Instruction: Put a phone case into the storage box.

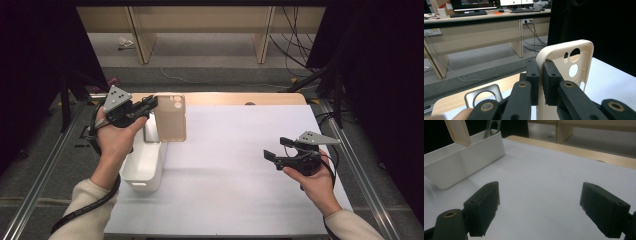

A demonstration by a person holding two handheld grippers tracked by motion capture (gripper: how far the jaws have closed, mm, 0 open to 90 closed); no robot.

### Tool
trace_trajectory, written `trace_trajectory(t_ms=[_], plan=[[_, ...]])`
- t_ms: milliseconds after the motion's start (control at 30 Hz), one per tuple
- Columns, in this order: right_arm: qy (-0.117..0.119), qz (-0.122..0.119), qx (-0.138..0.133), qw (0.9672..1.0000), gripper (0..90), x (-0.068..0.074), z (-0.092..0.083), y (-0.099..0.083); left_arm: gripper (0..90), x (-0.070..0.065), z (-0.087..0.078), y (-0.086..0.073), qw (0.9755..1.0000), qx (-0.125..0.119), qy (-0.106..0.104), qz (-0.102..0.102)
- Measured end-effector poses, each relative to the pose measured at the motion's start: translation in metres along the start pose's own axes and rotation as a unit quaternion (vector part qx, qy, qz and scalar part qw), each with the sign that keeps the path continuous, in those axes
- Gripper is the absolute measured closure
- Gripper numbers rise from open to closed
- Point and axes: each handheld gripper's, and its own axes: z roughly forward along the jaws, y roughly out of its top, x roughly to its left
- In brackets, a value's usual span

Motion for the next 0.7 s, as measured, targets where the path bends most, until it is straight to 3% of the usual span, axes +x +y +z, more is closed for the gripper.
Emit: trace_trajectory(t_ms=[700], plan=[[0.000, 0.001, 0.001, 1.0000, 17.0, 0.000, 0.001, -0.001, 84.0, 0.021, -0.004, 0.006, 0.9998, -0.002, 0.020, 0.003]])
